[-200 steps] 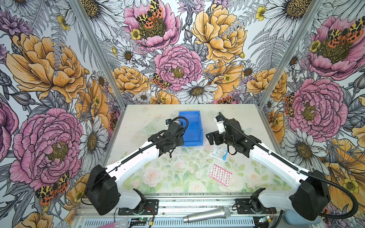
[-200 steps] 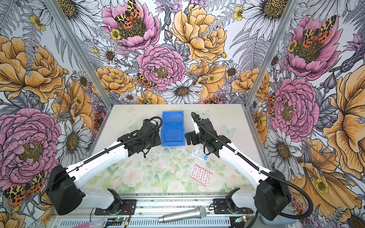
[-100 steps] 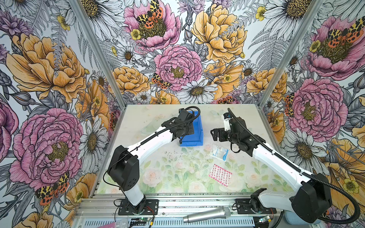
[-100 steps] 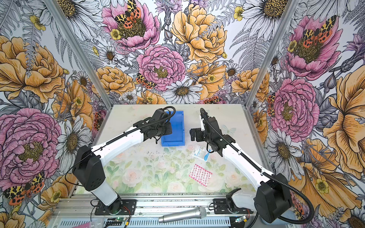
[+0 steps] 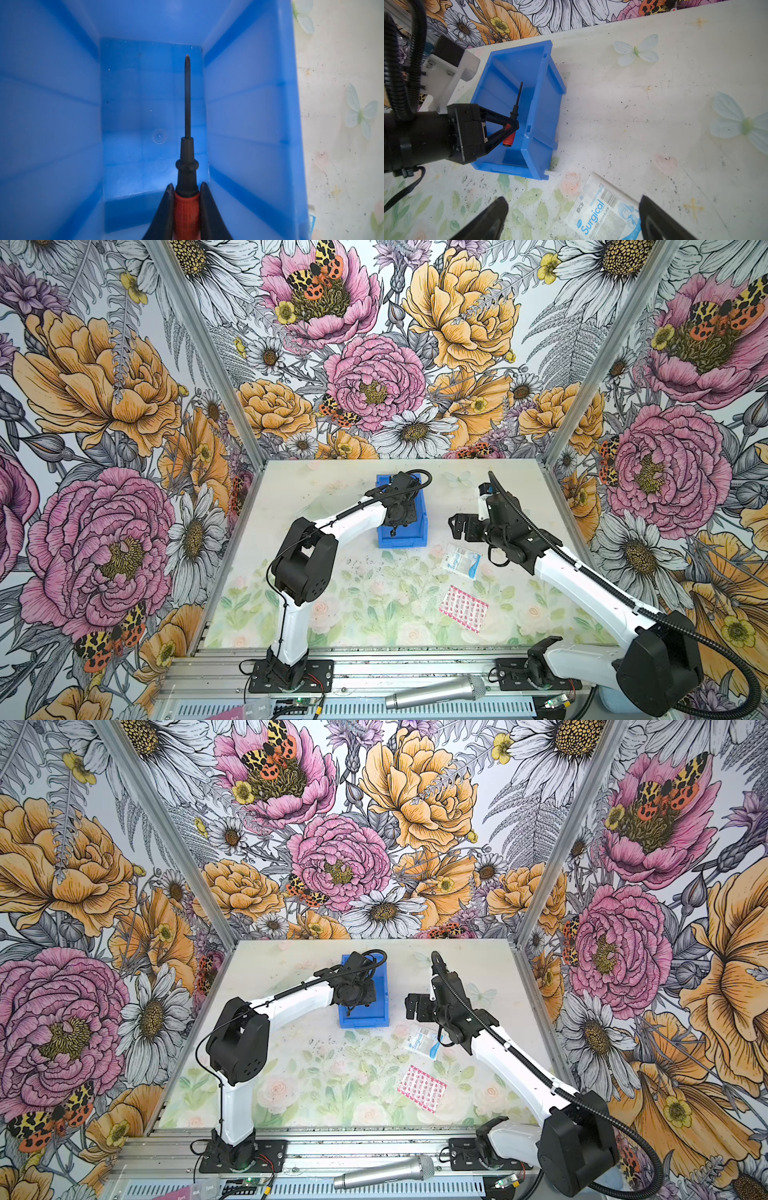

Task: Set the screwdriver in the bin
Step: 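Lift the screwdriver with the left gripper and carry it over the blue bin, then lower the screwdriver into the bin and open the left gripper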

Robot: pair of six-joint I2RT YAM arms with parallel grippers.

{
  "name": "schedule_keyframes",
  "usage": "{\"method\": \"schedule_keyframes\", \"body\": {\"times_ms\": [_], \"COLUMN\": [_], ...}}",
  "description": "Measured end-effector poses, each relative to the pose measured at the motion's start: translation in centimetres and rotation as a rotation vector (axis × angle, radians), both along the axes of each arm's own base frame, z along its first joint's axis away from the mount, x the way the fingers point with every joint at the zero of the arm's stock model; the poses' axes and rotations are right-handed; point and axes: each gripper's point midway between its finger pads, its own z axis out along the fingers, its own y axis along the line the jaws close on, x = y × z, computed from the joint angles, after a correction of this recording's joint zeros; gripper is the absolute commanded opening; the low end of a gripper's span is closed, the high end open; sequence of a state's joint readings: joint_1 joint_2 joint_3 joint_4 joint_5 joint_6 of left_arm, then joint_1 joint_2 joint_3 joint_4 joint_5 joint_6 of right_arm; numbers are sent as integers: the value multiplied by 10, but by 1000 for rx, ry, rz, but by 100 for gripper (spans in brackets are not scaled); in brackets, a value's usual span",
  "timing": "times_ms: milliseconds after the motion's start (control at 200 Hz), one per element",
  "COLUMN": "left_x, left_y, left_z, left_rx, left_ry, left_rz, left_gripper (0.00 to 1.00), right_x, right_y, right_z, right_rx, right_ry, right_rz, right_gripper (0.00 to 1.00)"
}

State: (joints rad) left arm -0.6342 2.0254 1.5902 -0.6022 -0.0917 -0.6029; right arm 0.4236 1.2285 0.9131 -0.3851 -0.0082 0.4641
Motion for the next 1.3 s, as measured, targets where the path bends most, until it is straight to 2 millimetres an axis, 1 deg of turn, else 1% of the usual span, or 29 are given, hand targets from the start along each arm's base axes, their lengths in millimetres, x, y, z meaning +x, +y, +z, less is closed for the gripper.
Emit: {"method": "schedule_keyframes", "body": {"times_ms": [90,275,385,510,711,806,901,971,1036,1156,1216,1296], "left_x": [2,17,22,25,28,28,27,25,24,24,24,23], "left_y": [0,-5,-5,-6,-8,-9,-9,-10,-10,-10,-10,-11], "left_z": [-2,5,1,-9,-31,-39,-46,-48,-48,-48,-48,-48], "left_rx": [-4,-24,-21,-12,12,22,30,36,37,42,45,47], "left_ry": [9,-11,-9,4,38,52,64,71,72,70,69,68], "left_rz": [0,8,12,14,14,14,13,9,8,1,1,0], "left_gripper": [11,11,12,12,12,12,14,18,26,37,40,42], "right_x": [-1,-1,-2,-2,-2,-2,-2,-2,-1,1,2,3], "right_y": [0,-1,-1,-1,-1,-7,-16,-20,-24,-31,-33,-36], "right_z": [-2,-2,-2,-2,-3,-5,0,5,8,9,10,11], "right_rx": [9,22,27,29,22,14,-5,-14,-25,-52,-61,-76], "right_ry": [8,15,17,18,18,17,-5,-27,-41,-53,-58,-68], "right_rz": [-9,-22,-26,-28,-24,-37,-54,-62,-68,-90,-101,-111], "right_gripper": [99,99,99,99,99,99,99,99,99,99,99,99]}}
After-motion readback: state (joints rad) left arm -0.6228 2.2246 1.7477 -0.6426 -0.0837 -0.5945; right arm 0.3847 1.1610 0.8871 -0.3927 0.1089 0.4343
